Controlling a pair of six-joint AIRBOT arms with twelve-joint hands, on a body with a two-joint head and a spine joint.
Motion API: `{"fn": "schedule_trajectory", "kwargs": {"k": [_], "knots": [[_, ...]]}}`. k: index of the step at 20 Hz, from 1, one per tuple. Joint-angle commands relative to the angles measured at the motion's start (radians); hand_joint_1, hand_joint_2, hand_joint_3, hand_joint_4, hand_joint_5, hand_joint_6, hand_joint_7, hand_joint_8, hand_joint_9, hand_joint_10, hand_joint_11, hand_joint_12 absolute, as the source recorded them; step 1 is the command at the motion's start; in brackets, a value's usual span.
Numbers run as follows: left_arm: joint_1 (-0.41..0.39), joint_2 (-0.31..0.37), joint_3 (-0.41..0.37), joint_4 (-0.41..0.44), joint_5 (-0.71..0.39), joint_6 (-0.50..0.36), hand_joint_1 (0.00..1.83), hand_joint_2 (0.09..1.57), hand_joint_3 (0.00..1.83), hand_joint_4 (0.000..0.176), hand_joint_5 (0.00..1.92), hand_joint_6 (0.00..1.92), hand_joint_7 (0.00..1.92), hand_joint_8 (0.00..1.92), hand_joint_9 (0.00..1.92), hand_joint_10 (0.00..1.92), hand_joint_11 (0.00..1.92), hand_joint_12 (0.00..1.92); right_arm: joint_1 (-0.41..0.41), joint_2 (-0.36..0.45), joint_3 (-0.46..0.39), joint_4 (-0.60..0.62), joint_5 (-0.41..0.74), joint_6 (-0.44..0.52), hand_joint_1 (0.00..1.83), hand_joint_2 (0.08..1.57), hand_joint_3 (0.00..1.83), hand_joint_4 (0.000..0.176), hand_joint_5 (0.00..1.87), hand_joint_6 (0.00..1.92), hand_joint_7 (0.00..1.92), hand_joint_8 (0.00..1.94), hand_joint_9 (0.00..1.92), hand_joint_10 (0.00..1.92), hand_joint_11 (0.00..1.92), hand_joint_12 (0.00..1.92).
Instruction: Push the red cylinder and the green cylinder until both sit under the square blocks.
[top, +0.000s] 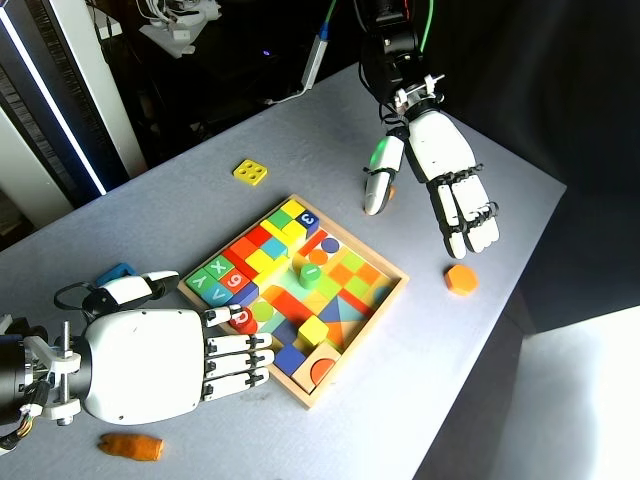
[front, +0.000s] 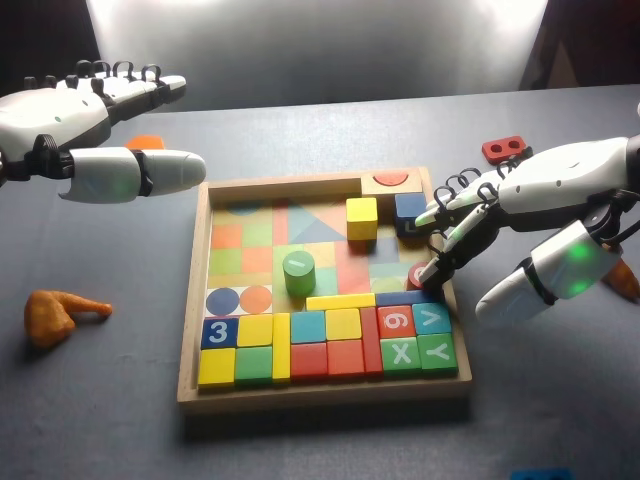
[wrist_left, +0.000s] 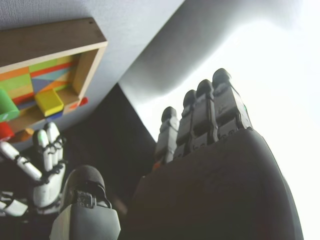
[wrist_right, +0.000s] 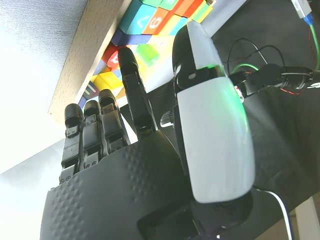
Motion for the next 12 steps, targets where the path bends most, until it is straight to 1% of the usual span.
{"fn": "schedule_trajectory", "kwargs": {"k": [1, 2, 3, 4, 5, 6, 7, 8, 9, 10, 11, 12], "knots": [[-0.006, 0.009, -0.002, -0.014, -0.117, -0.004, 0.00, 1.05, 0.00, 0.124, 0.02, 0.00, 0.00, 0.00, 0.00, 0.00, 0.00, 0.00, 0.003, 0.006, -0.002, 0.009, 0.007, -0.005, 0.26, 1.09, 0.00, 0.170, 0.57, 0.00, 0.06, 0.01, 0.00, 0.00, 0.00, 0.22], [-0.006, 0.009, -0.002, -0.014, -0.117, -0.004, 0.00, 1.06, 0.00, 0.119, 0.02, 0.00, 0.00, 0.00, 0.00, 0.00, 0.00, 0.00, 0.006, 0.006, -0.002, 0.009, 0.006, -0.005, 0.26, 1.09, 0.00, 0.172, 0.57, 0.00, 0.06, 0.01, 0.00, 0.00, 0.00, 0.22], [-0.006, 0.009, -0.002, -0.014, -0.117, -0.004, 0.00, 1.06, 0.01, 0.125, 0.03, 0.00, 0.00, 0.00, 0.00, 0.00, 0.00, 0.00, 0.008, 0.006, -0.002, 0.009, 0.006, -0.005, 0.27, 1.09, 0.00, 0.173, 0.57, 0.00, 0.06, 0.00, 0.00, 0.00, 0.00, 0.26], [-0.006, 0.009, -0.002, -0.014, -0.117, -0.004, 0.00, 1.05, 0.00, 0.139, 0.03, 0.00, 0.00, 0.00, 0.00, 0.00, 0.01, 0.01, 0.011, 0.006, -0.002, 0.009, 0.005, -0.006, 0.26, 1.09, 0.00, 0.174, 0.57, 0.00, 0.06, 0.00, 0.00, 0.00, 0.00, 0.25], [-0.006, 0.008, -0.002, -0.014, -0.117, -0.004, 0.00, 1.05, 0.00, 0.143, 0.04, 0.01, 0.00, 0.00, 0.00, 0.00, 0.00, 0.00, 0.016, 0.005, -0.002, 0.009, 0.005, -0.008, 0.27, 1.08, 0.00, 0.175, 0.55, 0.00, 0.05, 0.00, 0.00, 0.00, 0.00, 0.20], [-0.006, 0.008, -0.002, -0.014, -0.117, -0.004, 0.00, 1.05, 0.00, 0.124, 0.05, 0.01, 0.00, 0.00, 0.00, 0.00, 0.00, 0.00, 0.020, 0.004, -0.002, 0.009, 0.005, -0.011, 0.27, 1.08, 0.00, 0.174, 0.56, 0.00, 0.05, 0.01, 0.00, 0.00, 0.00, 0.19], [-0.006, 0.008, -0.002, -0.014, -0.117, -0.004, 0.00, 1.06, 0.00, 0.112, 0.04, 0.01, 0.00, 0.00, 0.00, 0.00, 0.01, 0.00, 0.025, 0.003, -0.002, 0.009, 0.005, -0.013, 0.28, 1.08, 0.00, 0.170, 0.57, 0.00, 0.07, 0.00, 0.00, 0.00, 0.00, 0.22], [-0.006, 0.008, -0.002, -0.014, -0.117, -0.004, 0.00, 1.07, 0.01, 0.118, 0.04, 0.00, 0.00, 0.00, 0.00, 0.00, 0.00, 0.00, 0.032, 0.002, -0.002, 0.009, 0.004, -0.015, 0.28, 1.08, 0.00, 0.171, 0.57, 0.00, 0.07, 0.00, 0.00, 0.00, 0.00, 0.22], [-0.006, 0.009, -0.002, -0.014, -0.117, -0.004, 0.00, 1.07, 0.01, 0.116, 0.04, 0.00, 0.00, 0.00, 0.00, 0.00, 0.00, 0.00, 0.038, 0.002, -0.002, 0.010, 0.003, -0.017, 0.27, 1.08, 0.00, 0.175, 0.56, 0.00, 0.06, 0.00, 0.00, 0.00, 0.00, 0.16], [-0.006, 0.009, -0.002, -0.014, -0.117, -0.004, 0.00, 1.06, 0.00, 0.113, 0.04, 0.00, 0.00, 0.00, 0.00, 0.00, 0.01, 0.00, 0.043, 0.002, -0.002, 0.029, 0.004, -0.034, 0.27, 1.08, 0.00, 0.176, 0.56, 0.00, 0.05, 0.00, 0.00, 0.00, 0.00, 0.15], [-0.006, 0.008, -0.002, -0.014, -0.117, -0.004, 0.00, 1.06, 0.00, 0.120, 0.04, 0.00, 0.00, 0.00, 0.00, 0.00, 0.00, 0.00, 0.045, 0.002, -0.002, 0.043, 0.004, -0.045, 0.26, 1.08, 0.00, 0.176, 0.56, 0.00, 0.05, 0.00, 0.00, 0.00, 0.00, 0.22], [-0.006, 0.008, -0.002, -0.014, -0.117, -0.004, 0.00, 1.07, 0.00, 0.111, 0.04, 0.00, 0.00, 0.00, 0.00, 0.00, 0.00, 0.00, 0.052, 0.002, -0.002, 0.064, 0.005, -0.062, 0.30, 1.07, 0.00, 0.171, 0.57, 0.00, 0.07, 0.00, 0.00, 0.00, 0.00, 0.28]]}}
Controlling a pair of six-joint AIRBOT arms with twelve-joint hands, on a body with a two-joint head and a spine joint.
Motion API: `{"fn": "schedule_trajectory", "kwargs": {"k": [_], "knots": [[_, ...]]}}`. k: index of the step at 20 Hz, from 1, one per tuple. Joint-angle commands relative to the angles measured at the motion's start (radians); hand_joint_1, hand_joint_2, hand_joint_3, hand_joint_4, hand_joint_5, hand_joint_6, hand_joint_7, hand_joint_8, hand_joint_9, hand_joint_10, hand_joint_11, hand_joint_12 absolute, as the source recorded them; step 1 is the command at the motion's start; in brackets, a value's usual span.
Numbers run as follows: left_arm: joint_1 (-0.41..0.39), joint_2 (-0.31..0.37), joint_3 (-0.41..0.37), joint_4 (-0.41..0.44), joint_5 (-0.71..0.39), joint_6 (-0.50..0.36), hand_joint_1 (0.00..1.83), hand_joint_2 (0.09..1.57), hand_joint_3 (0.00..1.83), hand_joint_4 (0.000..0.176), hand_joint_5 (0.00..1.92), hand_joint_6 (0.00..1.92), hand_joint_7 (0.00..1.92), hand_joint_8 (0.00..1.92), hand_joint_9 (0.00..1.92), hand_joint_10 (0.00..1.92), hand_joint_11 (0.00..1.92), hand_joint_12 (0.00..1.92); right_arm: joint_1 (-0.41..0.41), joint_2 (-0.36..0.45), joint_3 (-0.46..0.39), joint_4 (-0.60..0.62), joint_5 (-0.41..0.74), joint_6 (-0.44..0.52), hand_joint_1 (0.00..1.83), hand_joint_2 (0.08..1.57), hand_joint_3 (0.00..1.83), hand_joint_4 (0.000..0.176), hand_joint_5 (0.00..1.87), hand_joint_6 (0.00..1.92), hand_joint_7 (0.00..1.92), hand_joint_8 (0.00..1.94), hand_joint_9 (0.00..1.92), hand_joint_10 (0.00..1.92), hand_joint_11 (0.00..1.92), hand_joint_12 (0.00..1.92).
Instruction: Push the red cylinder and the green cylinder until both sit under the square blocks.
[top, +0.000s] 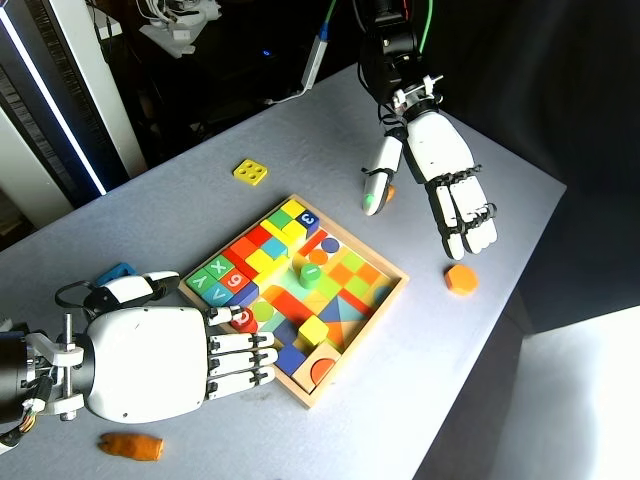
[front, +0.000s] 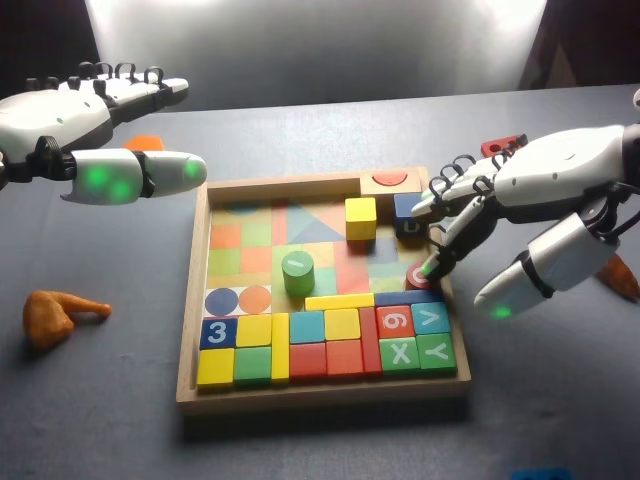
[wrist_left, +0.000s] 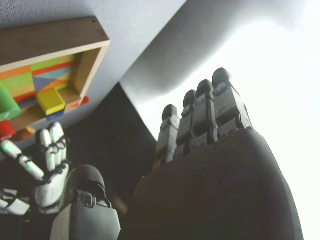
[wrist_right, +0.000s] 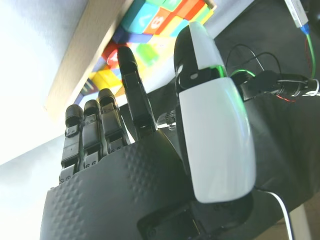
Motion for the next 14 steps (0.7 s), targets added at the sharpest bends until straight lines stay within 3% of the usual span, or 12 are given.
{"fn": "schedule_trajectory", "kwargs": {"k": [1, 3, 4, 5, 7, 9, 11, 12, 13, 14], "knots": [[-0.006, 0.008, 0.003, -0.013, -0.117, -0.004, 0.00, 1.07, 0.01, 0.109, 0.03, 0.00, 0.00, 0.00, 0.00, 0.00, 0.00, 0.00, 0.017, 0.004, -0.003, 0.072, 0.009, -0.005, 0.31, 1.08, 0.00, 0.170, 0.57, 0.00, 0.07, 0.00, 0.00, 0.00, 0.00, 0.30], [-0.006, 0.008, 0.003, -0.013, -0.117, -0.004, 0.00, 1.06, 0.00, 0.121, 0.04, 0.00, 0.00, 0.00, 0.00, 0.00, 0.00, 0.00, 0.029, 0.003, -0.004, 0.078, 0.010, -0.014, 0.31, 1.08, 0.00, 0.167, 0.55, 0.00, 0.06, 0.00, 0.00, 0.00, 0.00, 0.31], [-0.006, 0.008, 0.004, -0.015, -0.117, -0.004, 0.00, 1.07, 0.01, 0.112, 0.04, 0.00, 0.00, 0.00, 0.00, 0.00, 0.00, 0.00, 0.034, 0.002, -0.005, 0.082, 0.011, -0.020, 0.31, 1.08, 0.00, 0.158, 0.56, 0.00, 0.06, 0.00, 0.00, 0.00, 0.00, 0.34], [-0.006, 0.008, 0.004, -0.016, -0.117, -0.004, 0.00, 1.06, 0.00, 0.133, 0.04, 0.00, 0.00, 0.00, 0.00, 0.00, 0.00, 0.00, 0.035, 0.002, -0.005, 0.087, 0.012, -0.025, 0.32, 1.08, 0.00, 0.149, 0.56, 0.00, 0.06, 0.00, 0.00, 0.00, 0.00, 0.34], [-0.006, 0.008, 0.004, -0.016, -0.117, -0.004, 0.00, 1.07, 0.00, 0.125, 0.04, 0.00, 0.00, 0.00, 0.00, 0.00, 0.00, 0.00, 0.038, 0.001, -0.006, 0.107, 0.016, -0.037, 0.31, 1.08, 0.00, 0.153, 0.56, 0.00, 0.06, 0.00, 0.00, 0.00, 0.00, 0.32], [-0.006, 0.008, 0.005, -0.016, -0.116, -0.004, 0.00, 1.06, 0.00, 0.111, 0.04, 0.00, 0.00, 0.00, 0.00, 0.00, 0.00, 0.00, 0.048, -0.008, -0.006, 0.110, 0.019, -0.045, 0.34, 1.08, 0.00, 0.118, 0.58, 0.00, 0.08, 0.00, 0.00, 0.00, 0.00, 0.40], [-0.007, 0.005, 0.007, -0.016, -0.113, -0.003, 0.00, 1.07, 0.00, 0.115, 0.04, 0.00, 0.00, 0.00, 0.00, 0.00, 0.00, 0.00, 0.054, -0.021, -0.005, 0.110, 0.022, -0.056, 0.36, 1.07, 0.00, 0.109, 0.59, 0.00, 0.09, 0.00, 0.00, 0.00, 0.00, 0.29], [-0.010, 0.003, 0.008, -0.016, -0.110, 0.000, 0.00, 1.07, 0.00, 0.125, 0.05, 0.00, 0.00, 0.00, 0.00, 0.00, 0.01, 0.00, 0.055, -0.033, -0.005, 0.110, 0.025, -0.063, 0.35, 1.07, 0.00, 0.124, 0.58, 0.00, 0.10, 0.00, 0.00, 0.00, 0.00, 0.21], [-0.014, 0.001, 0.009, -0.016, -0.107, 0.003, 0.00, 1.07, 0.00, 0.118, 0.05, 0.00, 0.00, 0.00, 0.00, 0.00, 0.01, 0.00, 0.056, -0.042, -0.005, 0.110, 0.027, -0.067, 0.33, 1.07, 0.00, 0.131, 0.58, 0.00, 0.10, 0.00, 0.00, 0.00, 0.00, 0.18], [-0.018, -0.001, 0.011, -0.016, -0.103, 0.005, 0.00, 1.07, 0.00, 0.122, 0.05, 0.00, 0.00, 0.00, 0.00, 0.00, 0.00, 0.00, 0.056, -0.054, -0.004, 0.110, 0.030, -0.072, 0.33, 1.07, 0.00, 0.129, 0.59, 0.00, 0.10, 0.00, 0.00, 0.00, 0.00, 0.21]]}}
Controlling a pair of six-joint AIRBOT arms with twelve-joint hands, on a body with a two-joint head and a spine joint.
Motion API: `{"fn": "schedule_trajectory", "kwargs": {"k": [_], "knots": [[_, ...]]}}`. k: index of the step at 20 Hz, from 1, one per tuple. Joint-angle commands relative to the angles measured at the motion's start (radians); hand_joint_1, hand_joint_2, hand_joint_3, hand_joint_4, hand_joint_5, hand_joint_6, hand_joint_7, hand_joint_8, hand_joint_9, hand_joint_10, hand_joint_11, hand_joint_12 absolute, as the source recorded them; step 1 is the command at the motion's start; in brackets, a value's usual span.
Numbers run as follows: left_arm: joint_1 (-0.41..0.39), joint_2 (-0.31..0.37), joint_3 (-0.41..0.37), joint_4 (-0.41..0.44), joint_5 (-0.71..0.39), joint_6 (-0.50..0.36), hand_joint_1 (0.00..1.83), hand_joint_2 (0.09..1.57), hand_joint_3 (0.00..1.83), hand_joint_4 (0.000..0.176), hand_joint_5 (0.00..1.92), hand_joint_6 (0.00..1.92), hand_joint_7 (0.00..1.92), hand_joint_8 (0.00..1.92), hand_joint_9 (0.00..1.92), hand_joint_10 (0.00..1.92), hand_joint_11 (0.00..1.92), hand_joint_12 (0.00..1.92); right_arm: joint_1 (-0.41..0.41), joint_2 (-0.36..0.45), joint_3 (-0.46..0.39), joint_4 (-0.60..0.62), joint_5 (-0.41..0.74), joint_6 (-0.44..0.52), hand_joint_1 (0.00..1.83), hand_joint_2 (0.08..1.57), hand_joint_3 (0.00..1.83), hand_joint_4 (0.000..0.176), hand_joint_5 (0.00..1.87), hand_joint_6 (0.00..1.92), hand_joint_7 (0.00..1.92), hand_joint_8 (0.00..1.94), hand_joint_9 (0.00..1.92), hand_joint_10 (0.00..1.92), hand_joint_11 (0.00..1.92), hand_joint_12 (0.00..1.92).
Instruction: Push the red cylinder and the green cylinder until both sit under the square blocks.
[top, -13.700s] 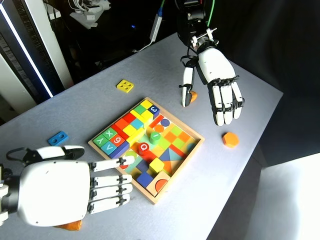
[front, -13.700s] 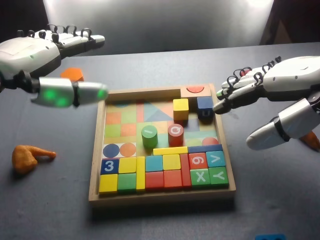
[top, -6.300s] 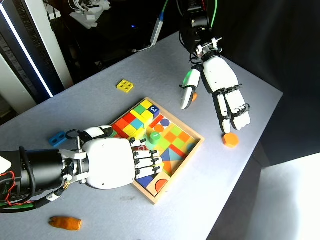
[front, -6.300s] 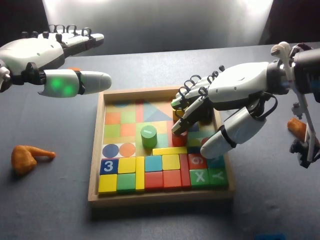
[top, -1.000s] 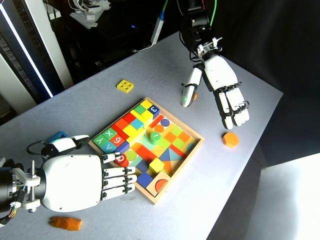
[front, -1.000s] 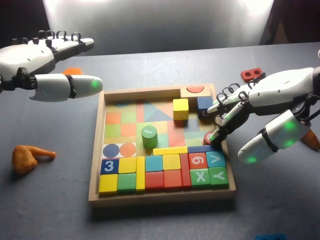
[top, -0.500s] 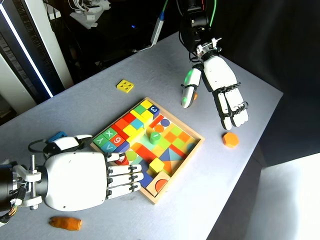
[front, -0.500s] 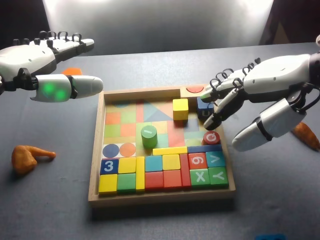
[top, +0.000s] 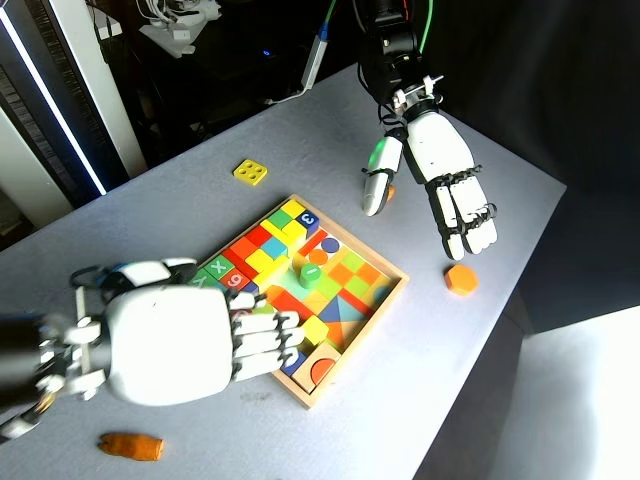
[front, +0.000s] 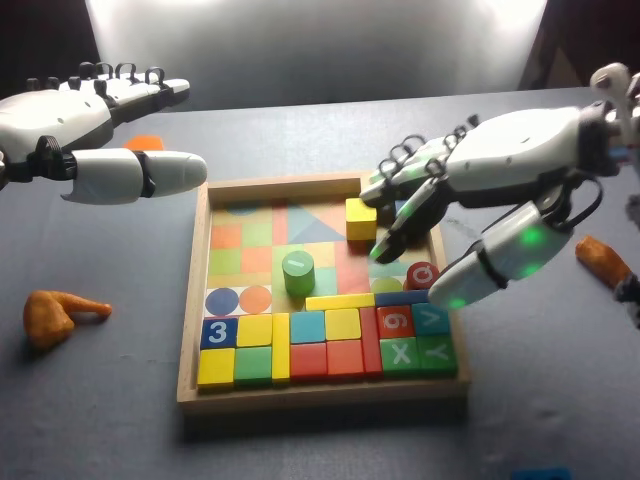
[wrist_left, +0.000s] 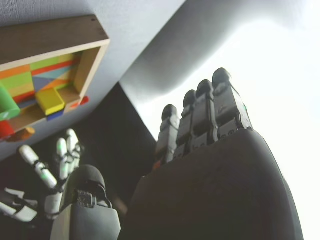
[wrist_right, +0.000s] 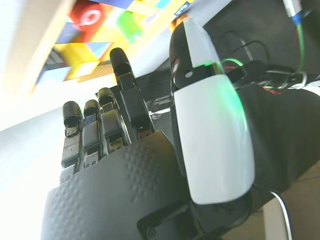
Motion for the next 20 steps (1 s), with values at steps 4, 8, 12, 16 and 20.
{"fn": "schedule_trajectory", "kwargs": {"k": [4, 8, 12, 16, 20], "knots": [[-0.020, -0.007, 0.011, -0.014, -0.099, 0.006, 0.00, 1.08, 0.00, 0.118, 0.04, 0.00, 0.00, 0.00, 0.00, 0.00, 0.02, 0.01, 0.014, -0.028, 0.013, 0.085, 0.031, -0.026, 0.29, 1.06, 0.00, 0.171, 0.57, 0.00, 0.07, 0.00, 0.00, 0.00, 0.00, 0.25], [-0.025, -0.013, 0.013, -0.007, -0.093, 0.009, 0.00, 1.10, 0.01, 0.117, 0.03, 0.00, 0.00, 0.00, 0.00, 0.00, 0.05, 0.03, 0.013, -0.066, 0.032, 0.105, 0.034, -0.048, 0.27, 1.06, 0.00, 0.176, 0.56, 0.00, 0.08, 0.00, 0.00, 0.00, 0.00, 0.23], [-0.037, -0.025, 0.021, 0.002, -0.081, 0.015, 0.00, 1.07, 0.01, 0.134, 0.02, 0.00, 0.00, 0.00, 0.02, 0.00, 0.02, 0.25, 0.010, -0.092, 0.045, 0.117, 0.029, -0.067, 0.28, 1.06, 0.00, 0.176, 0.55, 0.00, 0.07, 0.00, 0.00, 0.00, 0.00, 0.13], [-0.045, -0.043, 0.031, 0.019, -0.067, 0.016, 0.00, 1.07, 0.00, 0.109, 0.03, 0.00, 0.00, 0.00, 0.00, 0.00, 0.00, 0.34, 0.007, -0.122, 0.066, 0.135, 0.026, -0.090, 0.29, 1.07, 0.00, 0.176, 0.54, 0.00, 0.06, 0.00, 0.00, 0.00, 0.00, 0.14], [-0.054, -0.055, 0.038, 0.030, -0.057, 0.018, 0.00, 1.03, 0.01, 0.111, 0.04, 0.00, 0.00, 0.00, 0.00, 0.00, 0.00, 0.28, 0.004, -0.150, 0.085, 0.139, 0.019, -0.098, 0.29, 1.07, 0.00, 0.176, 0.53, 0.00, 0.05, 0.00, 0.00, 0.00, 0.00, 0.14]]}}
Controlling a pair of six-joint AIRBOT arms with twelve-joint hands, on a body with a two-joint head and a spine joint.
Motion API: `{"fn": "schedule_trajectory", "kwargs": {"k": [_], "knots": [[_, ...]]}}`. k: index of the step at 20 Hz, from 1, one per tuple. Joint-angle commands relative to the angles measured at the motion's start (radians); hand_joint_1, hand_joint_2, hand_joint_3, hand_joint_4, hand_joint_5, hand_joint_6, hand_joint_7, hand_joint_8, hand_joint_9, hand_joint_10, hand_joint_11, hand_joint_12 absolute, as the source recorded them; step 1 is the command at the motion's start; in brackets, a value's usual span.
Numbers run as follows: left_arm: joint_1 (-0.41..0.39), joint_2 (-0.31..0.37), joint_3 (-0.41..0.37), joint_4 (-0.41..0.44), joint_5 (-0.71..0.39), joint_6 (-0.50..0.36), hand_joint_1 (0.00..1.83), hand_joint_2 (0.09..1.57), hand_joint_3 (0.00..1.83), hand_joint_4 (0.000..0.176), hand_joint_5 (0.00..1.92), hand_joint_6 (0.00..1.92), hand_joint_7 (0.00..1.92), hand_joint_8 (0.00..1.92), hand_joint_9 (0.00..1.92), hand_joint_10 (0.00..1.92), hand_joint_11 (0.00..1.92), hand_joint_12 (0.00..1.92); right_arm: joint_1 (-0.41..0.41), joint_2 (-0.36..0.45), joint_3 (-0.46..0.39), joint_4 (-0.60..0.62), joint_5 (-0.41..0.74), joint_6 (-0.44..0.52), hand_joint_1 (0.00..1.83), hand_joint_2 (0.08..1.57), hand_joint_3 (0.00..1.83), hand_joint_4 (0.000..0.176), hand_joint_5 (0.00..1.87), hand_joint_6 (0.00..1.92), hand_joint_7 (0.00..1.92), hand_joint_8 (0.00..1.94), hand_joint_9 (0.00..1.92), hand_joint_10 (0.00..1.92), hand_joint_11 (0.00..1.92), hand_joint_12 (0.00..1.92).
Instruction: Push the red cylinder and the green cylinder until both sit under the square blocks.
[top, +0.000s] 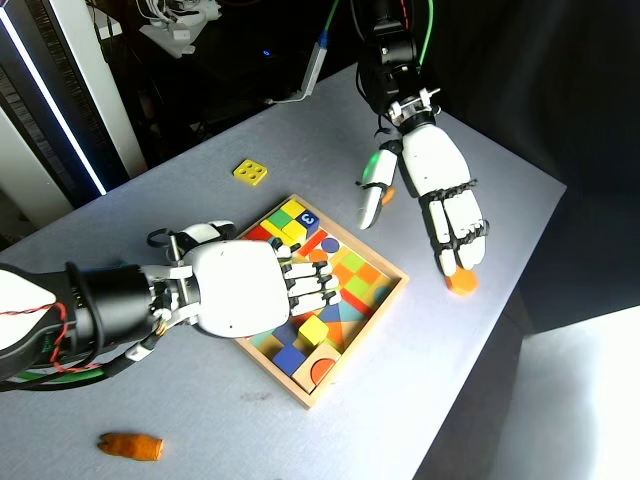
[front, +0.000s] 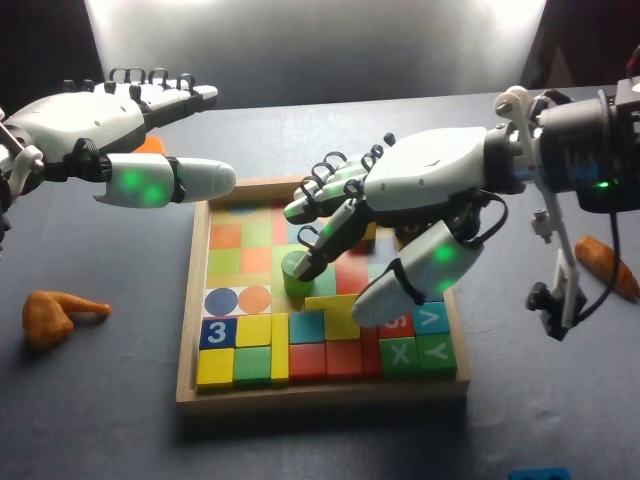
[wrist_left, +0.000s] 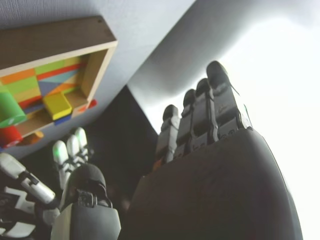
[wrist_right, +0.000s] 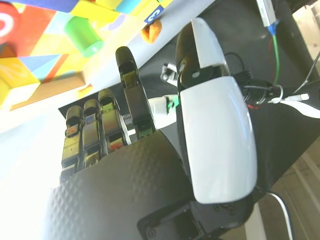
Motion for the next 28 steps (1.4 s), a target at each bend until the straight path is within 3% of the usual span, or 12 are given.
{"fn": "schedule_trajectory", "kwargs": {"k": [1, 4, 6, 10, 14, 16, 17, 18, 21, 24, 27, 28], "knots": [[-0.014, -0.001, 0.009, -0.008, -0.110, 0.001, 0.00, 1.03, 0.01, 0.106, 0.04, 0.00, 0.00, 0.00, 0.00, 0.00, 0.00, 0.30, 0.005, -0.002, 0.005, 0.065, 0.022, 0.001, 0.30, 1.07, 0.00, 0.176, 0.54, 0.00, 0.05, 0.00, 0.00, 0.00, 0.00, 0.14], [-0.019, -0.009, 0.016, -0.002, -0.103, 0.001, 0.00, 1.02, 0.00, 0.116, 0.03, 0.00, 0.00, 0.00, 0.00, 0.00, 0.00, 0.31, 0.005, -0.012, 0.011, 0.074, 0.015, -0.011, 0.30, 1.07, 0.00, 0.176, 0.53, 0.00, 0.04, 0.00, 0.00, 0.00, 0.00, 0.14], [-0.022, -0.013, 0.019, 0.002, -0.100, 0.001, 0.00, 1.04, 0.01, 0.100, 0.05, 0.00, 0.02, 0.00, 0.00, 0.00, 0.00, 0.22, 0.005, -0.016, 0.013, 0.079, 0.009, -0.019, 0.28, 1.07, 0.00, 0.172, 0.53, 0.00, 0.03, 0.00, 0.00, 0.00, 0.00, 0.11], [-0.022, -0.013, 0.019, 0.002, -0.099, 0.001, 0.00, 1.06, 0.00, 0.104, 0.05, 0.00, 0.00, 0.00, 0.00, 0.00, 0.00, 0.08, 0.006, -0.029, 0.022, 0.088, 0.005, -0.030, 0.28, 1.08, 0.00, 0.176, 0.52, 0.00, 0.03, 0.00, 0.00, 0.00, 0.00, 0.10], [-0.022, -0.014, 0.019, 0.002, -0.099, 0.001, 0.00, 1.08, 0.00, 0.122, 0.04, 0.00, 0.00, 0.00, 0.00, 0.00, 0.00, 0.09, 0.006, -0.039, 0.032, 0.093, 0.000, -0.035, 0.26, 1.08, 0.00, 0.176, 0.52, 0.00, 0.04, 0.00, 0.00, 0.00, 0.00, 0.17], [-0.022, -0.014, 0.019, 0.002, -0.099, 0.001, 0.00, 1.06, 0.00, 0.151, 0.05, 0.00, 0.00, 0.00, 0.00, 0.00, 0.00, 0.04, 0.006, -0.043, 0.035, 0.093, -0.002, -0.036, 0.28, 1.07, 0.00, 0.169, 0.53, 0.00, 0.04, 0.00, 0.00, 0.00, 0.00, 0.19], [-0.022, -0.014, 0.019, 0.002, -0.099, 0.001, 0.00, 1.07, 0.00, 0.156, 0.05, 0.00, 0.00, 0.00, 0.00, 0.00, 0.00, 0.04, 0.005, -0.044, 0.036, 0.093, -0.004, -0.036, 0.27, 1.08, 0.00, 0.171, 0.53, 0.00, 0.04, 0.00, 0.00, 0.00, 0.00, 0.20], [-0.022, -0.014, 0.019, 0.002, -0.099, 0.001, 0.00, 1.09, 0.00, 0.142, 0.05, 0.00, 0.00, 0.00, 0.00, 0.00, 0.00, 0.01, 0.005, -0.047, 0.038, 0.093, -0.005, -0.037, 0.27, 1.08, 0.00, 0.169, 0.54, 0.00, 0.05, 0.00, 0.00, 0.00, 0.00, 0.20], [-0.022, -0.014, 0.019, 0.002, -0.099, 0.001, 0.00, 1.06, 0.00, 0.163, 0.05, 0.00, 0.00, 0.00, 0.00, 0.00, 0.00, 0.00, 0.005, -0.053, 0.043, 0.094, -0.007, -0.038, 0.29, 1.08, 0.00, 0.168, 0.54, 0.00, 0.06, 0.00, 0.00, 0.00, 0.00, 0.16], [-0.022, -0.015, 0.019, 0.002, -0.099, 0.001, 0.01, 1.09, 0.01, 0.143, 0.05, 0.00, 0.00, 0.00, 0.00, 0.00, 0.00, 0.00, 0.004, -0.056, 0.047, 0.094, -0.013, -0.040, 0.29, 1.08, 0.00, 0.175, 0.54, 0.00, 0.06, 0.00, 0.00, 0.00, 0.00, 0.16], [-0.022, -0.016, 0.019, 0.002, -0.099, 0.001, 0.00, 1.08, 0.00, 0.152, 0.04, 0.00, 0.00, 0.00, 0.00, 0.00, 0.00, 0.00, 0.003, -0.059, 0.051, 0.094, -0.018, -0.040, 0.30, 1.08, 0.00, 0.159, 0.56, 0.00, 0.07, 0.00, 0.00, 0.00, 0.00, 0.23], [-0.022, -0.016, 0.019, 0.002, -0.099, 0.001, 0.05, 1.09, 0.00, 0.141, 0.05, 0.00, 0.00, 0.00, 0.00, 0.00, 0.00, 0.00, 0.003, -0.060, 0.052, 0.094, -0.019, -0.040, 0.29, 1.08, 0.00, 0.159, 0.56, 0.00, 0.07, 0.00, 0.00, 0.00, 0.00, 0.24]]}}
